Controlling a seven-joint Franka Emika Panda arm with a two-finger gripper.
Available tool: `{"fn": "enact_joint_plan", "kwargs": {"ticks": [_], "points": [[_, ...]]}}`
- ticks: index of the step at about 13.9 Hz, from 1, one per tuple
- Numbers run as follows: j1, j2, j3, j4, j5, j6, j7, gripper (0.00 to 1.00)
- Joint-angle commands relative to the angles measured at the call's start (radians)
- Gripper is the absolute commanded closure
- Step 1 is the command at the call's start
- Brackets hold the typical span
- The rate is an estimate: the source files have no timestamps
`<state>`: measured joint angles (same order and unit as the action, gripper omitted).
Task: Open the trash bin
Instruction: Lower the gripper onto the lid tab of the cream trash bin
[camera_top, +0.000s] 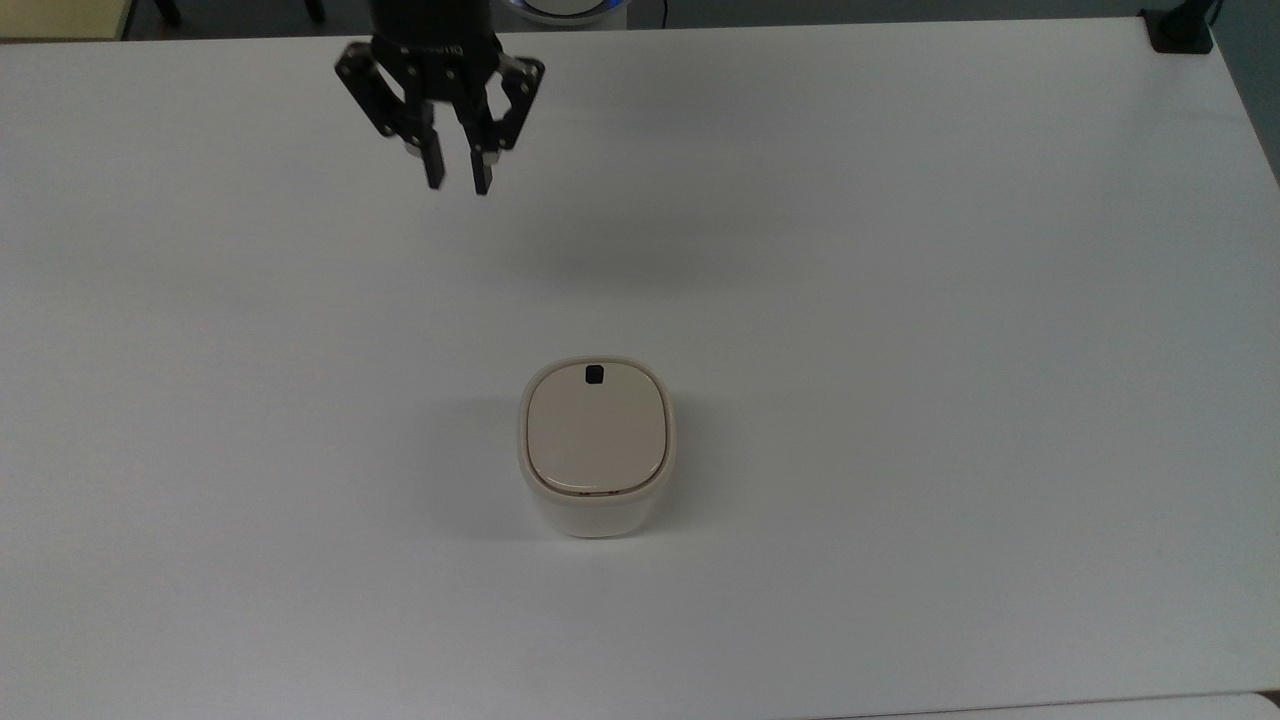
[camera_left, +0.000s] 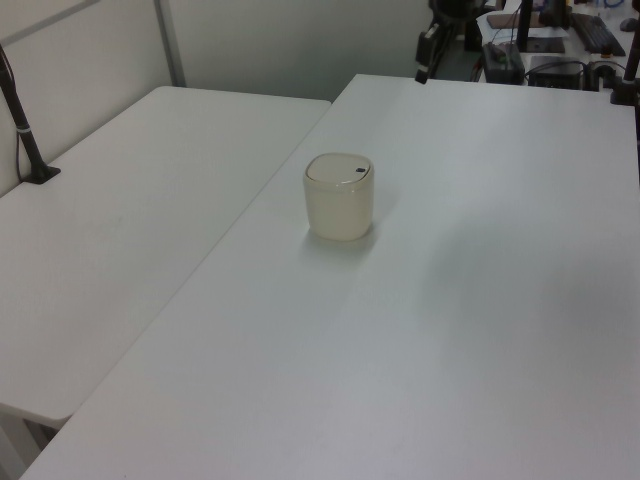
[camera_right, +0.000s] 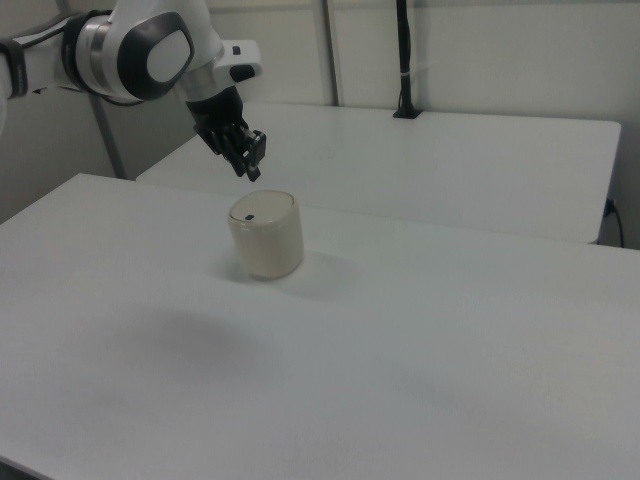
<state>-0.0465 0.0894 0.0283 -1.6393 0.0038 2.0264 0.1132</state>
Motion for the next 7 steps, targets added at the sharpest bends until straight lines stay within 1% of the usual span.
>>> {"fn": "enact_joint_plan", "kwargs": {"ticks": [1,4,7], "points": [[0.074,0.114,0.002,0.088,-0.031,0.119,0.220,1.00],[0.132,0.170,0.002,0.088,-0.120,0.205,0.360,1.00],[0.165,0.225,0.004,0.090,-0.229,0.261,0.489,1.00]]}}
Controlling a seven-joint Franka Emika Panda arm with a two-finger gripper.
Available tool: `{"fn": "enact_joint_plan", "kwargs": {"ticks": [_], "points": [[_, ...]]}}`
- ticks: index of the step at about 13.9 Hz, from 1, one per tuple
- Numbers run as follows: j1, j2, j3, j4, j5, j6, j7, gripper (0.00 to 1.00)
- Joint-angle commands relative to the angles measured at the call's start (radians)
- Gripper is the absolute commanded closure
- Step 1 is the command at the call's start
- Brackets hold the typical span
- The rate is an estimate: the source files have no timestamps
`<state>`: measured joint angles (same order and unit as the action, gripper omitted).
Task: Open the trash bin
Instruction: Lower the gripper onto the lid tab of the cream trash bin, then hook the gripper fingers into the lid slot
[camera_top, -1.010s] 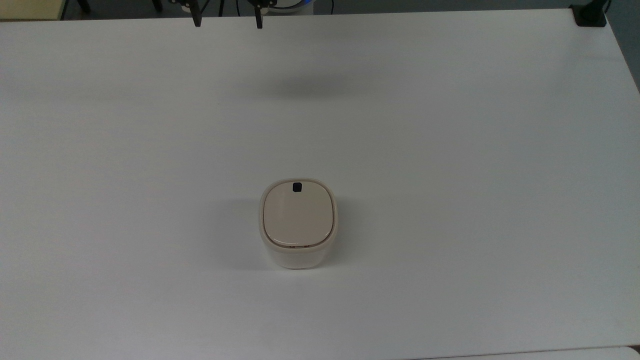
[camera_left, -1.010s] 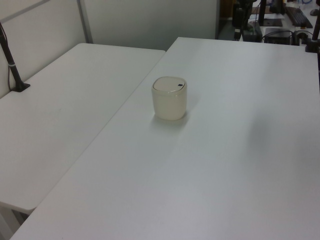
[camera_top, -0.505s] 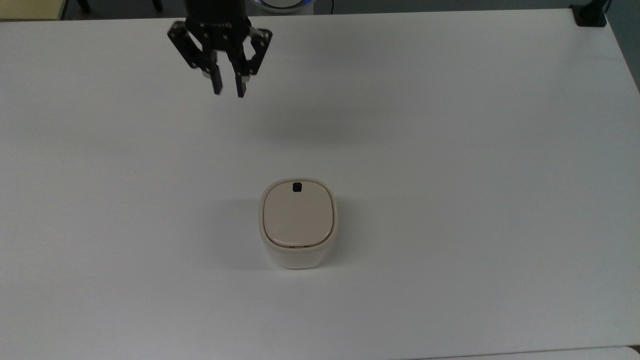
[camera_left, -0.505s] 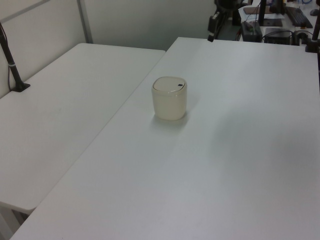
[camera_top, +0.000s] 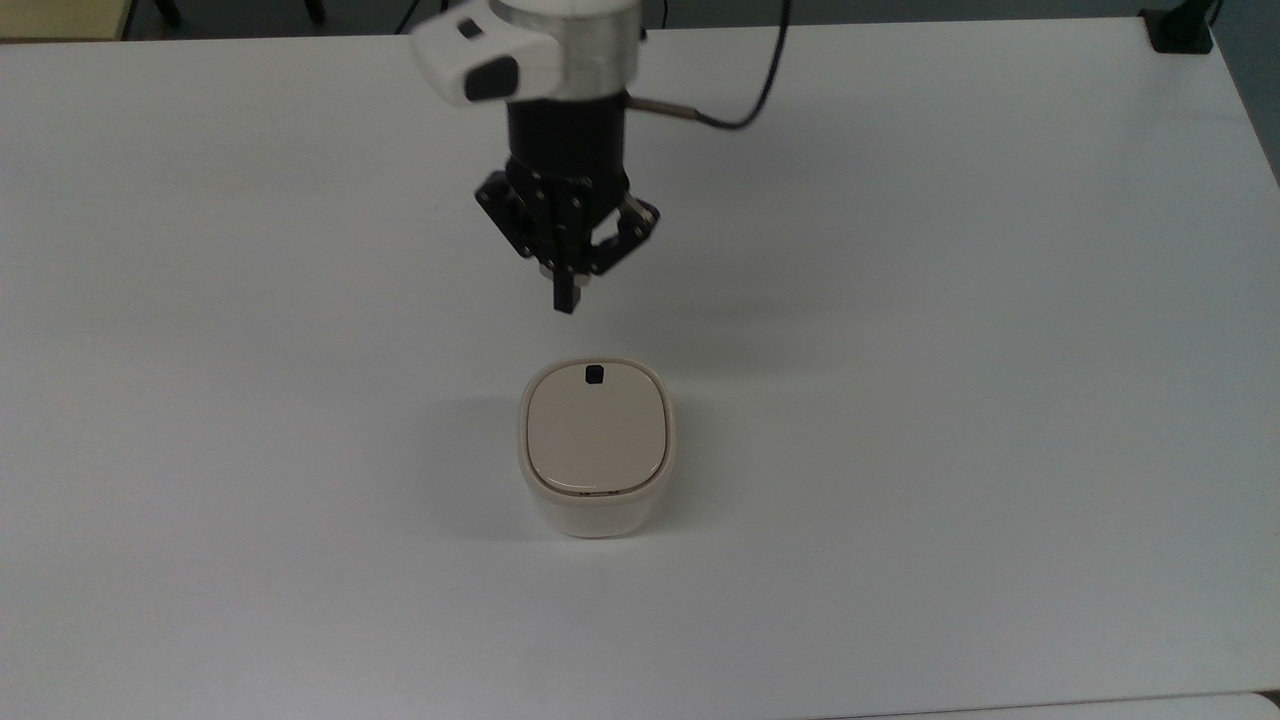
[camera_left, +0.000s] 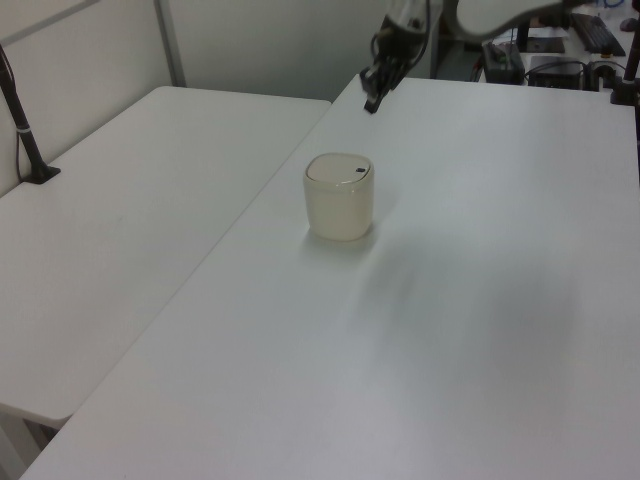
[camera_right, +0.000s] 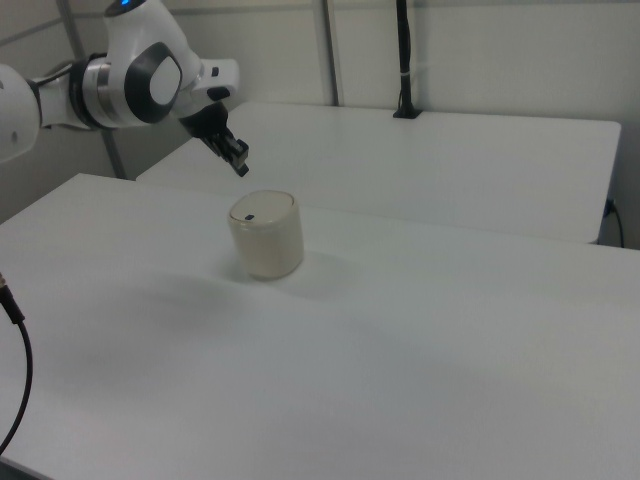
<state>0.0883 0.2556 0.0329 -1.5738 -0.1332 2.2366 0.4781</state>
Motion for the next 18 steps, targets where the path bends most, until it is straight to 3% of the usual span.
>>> {"fn": "enact_joint_plan", "kwargs": {"ticks": [1,6,18], "points": [[0.039,0.080,-0.001,0.024,-0.121,0.069,0.163,1.00],[0.057,0.139,-0.001,0.023,-0.221,0.107,0.269,1.00],[0.082,0.179,0.002,0.005,-0.235,0.106,0.267,1.00]]}}
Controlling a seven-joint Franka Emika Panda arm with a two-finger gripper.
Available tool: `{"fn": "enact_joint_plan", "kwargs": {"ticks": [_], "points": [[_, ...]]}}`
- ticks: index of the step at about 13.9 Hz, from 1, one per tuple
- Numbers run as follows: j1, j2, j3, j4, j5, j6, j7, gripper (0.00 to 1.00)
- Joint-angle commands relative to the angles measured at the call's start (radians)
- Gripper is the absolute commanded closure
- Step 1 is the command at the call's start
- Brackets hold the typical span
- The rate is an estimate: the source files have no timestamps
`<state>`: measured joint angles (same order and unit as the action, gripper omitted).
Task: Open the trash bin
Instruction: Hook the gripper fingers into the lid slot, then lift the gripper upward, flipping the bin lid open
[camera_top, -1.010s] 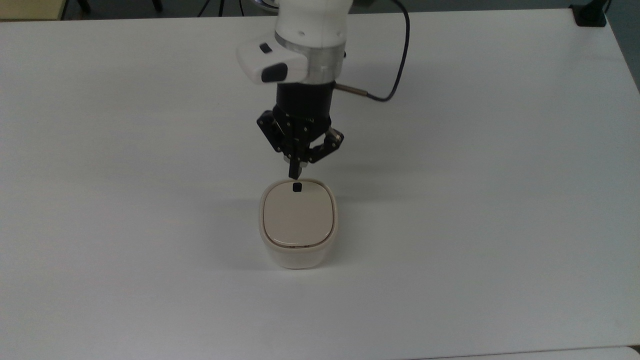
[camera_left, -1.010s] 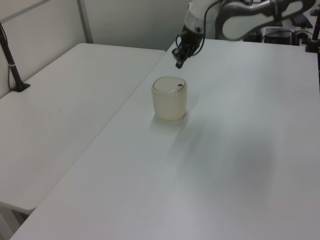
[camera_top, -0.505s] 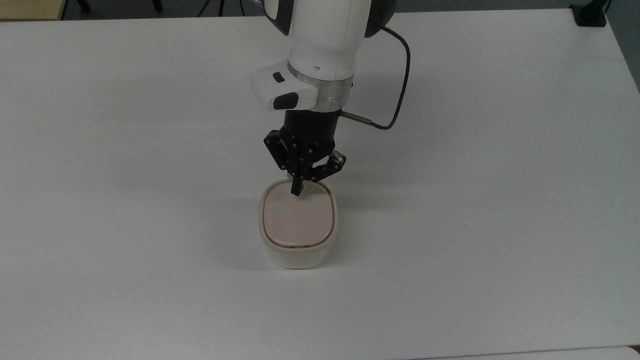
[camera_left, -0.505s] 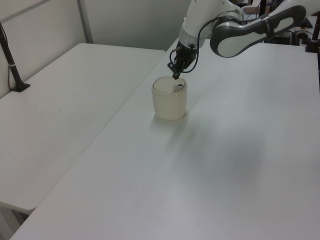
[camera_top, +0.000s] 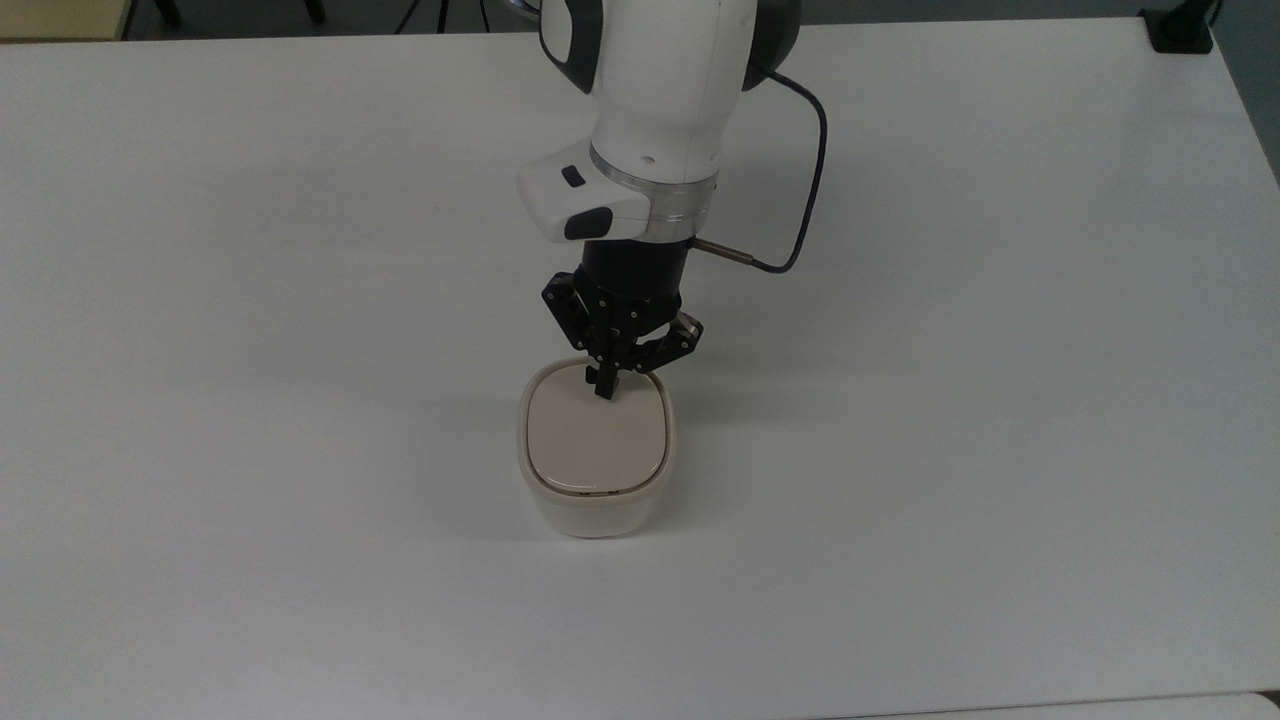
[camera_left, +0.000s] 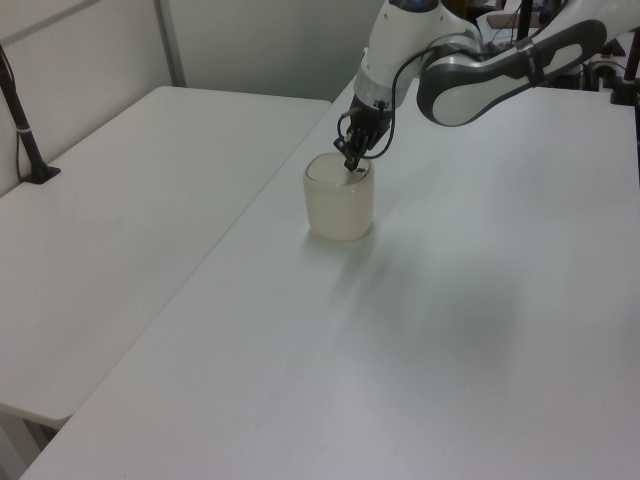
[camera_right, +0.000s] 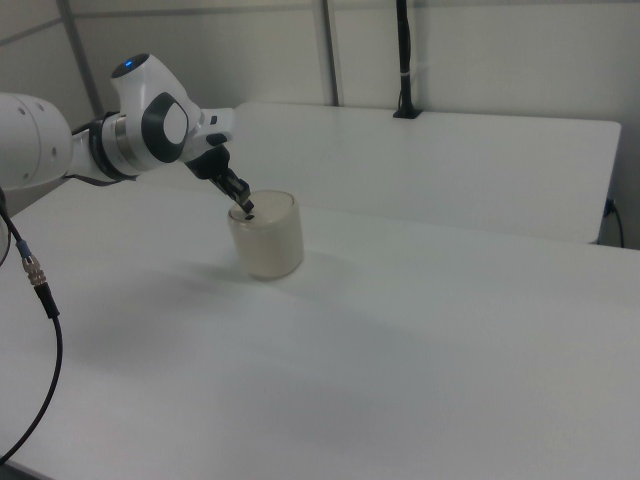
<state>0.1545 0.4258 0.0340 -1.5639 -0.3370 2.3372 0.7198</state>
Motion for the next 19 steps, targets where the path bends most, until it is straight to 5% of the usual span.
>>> {"fn": "enact_joint_plan", "kwargs": {"ticks": [1,5,19], "points": [[0.019,0.010,0.001,-0.018,-0.040,0.005,0.026,1.00],[0.022,0.027,0.001,-0.013,-0.048,0.004,0.029,1.00],[-0.001,-0.236,0.003,-0.022,0.023,-0.213,0.059,1.00]]}}
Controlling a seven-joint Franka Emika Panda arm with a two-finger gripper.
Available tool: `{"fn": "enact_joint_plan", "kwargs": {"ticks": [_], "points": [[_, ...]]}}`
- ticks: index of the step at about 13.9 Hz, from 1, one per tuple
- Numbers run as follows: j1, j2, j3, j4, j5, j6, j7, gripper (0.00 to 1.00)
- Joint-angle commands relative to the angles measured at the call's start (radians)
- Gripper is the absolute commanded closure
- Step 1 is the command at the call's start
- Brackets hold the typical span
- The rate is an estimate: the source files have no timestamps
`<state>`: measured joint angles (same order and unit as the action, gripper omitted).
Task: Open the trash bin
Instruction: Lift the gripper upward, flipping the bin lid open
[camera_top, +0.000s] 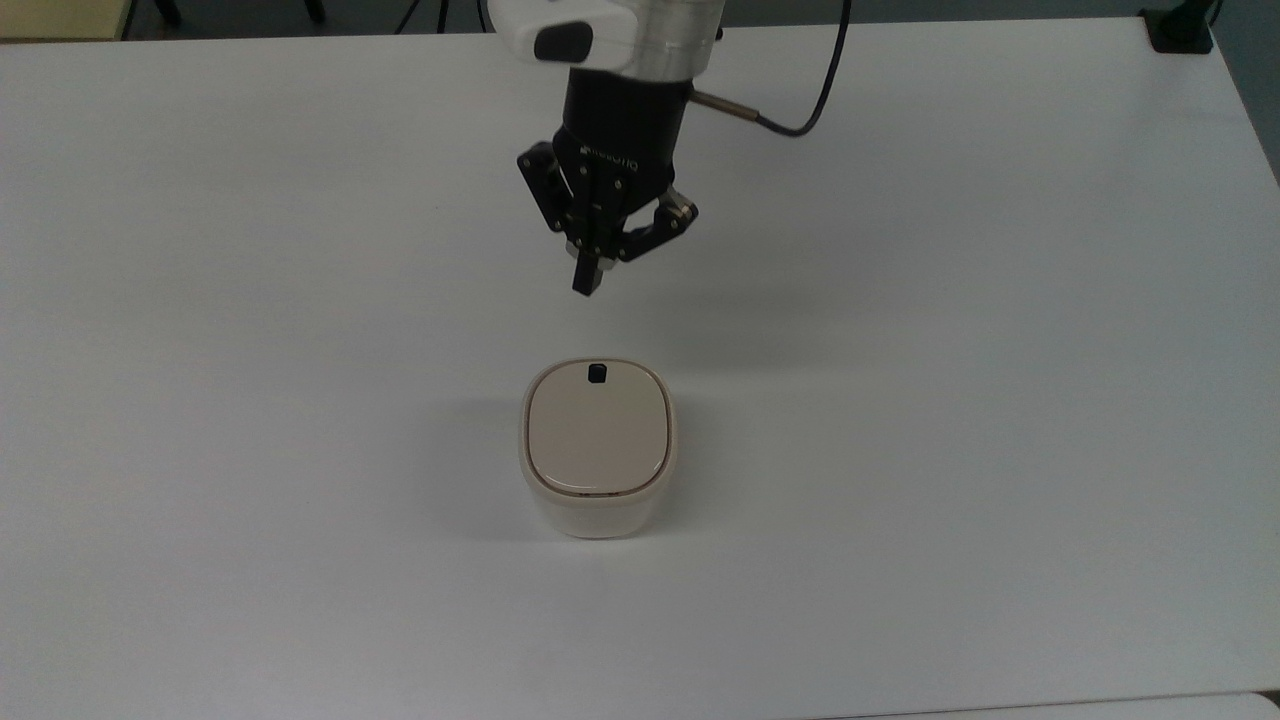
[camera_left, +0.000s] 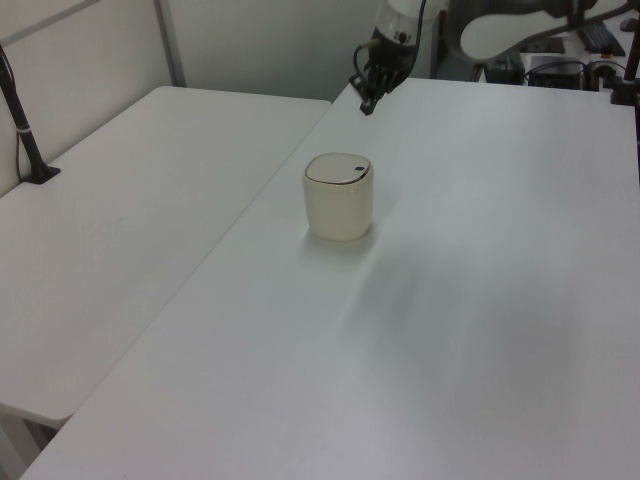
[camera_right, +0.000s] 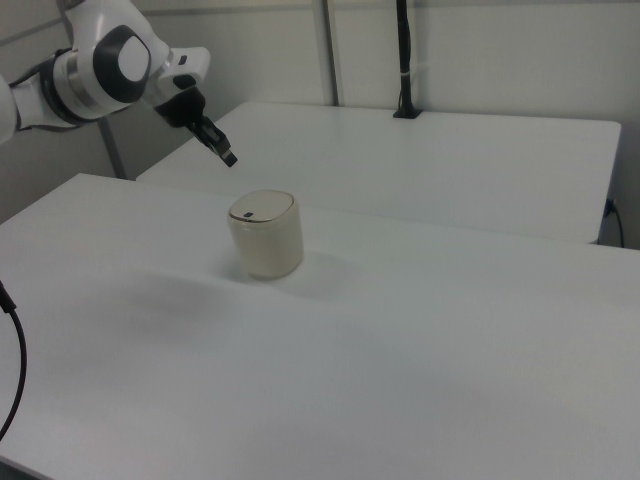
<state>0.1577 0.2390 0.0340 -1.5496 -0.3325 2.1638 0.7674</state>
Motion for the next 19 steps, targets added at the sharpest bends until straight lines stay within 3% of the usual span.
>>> {"fn": "enact_joint_plan", "kwargs": {"ticks": [1,12,19], "points": [[-0.004,-0.049,0.003,-0.043,0.016,-0.038,0.012,1.00],[-0.027,-0.061,0.003,-0.079,0.024,-0.054,-0.013,1.00],[-0.063,-0.196,0.003,-0.129,0.141,-0.214,-0.175,1.00]]}}
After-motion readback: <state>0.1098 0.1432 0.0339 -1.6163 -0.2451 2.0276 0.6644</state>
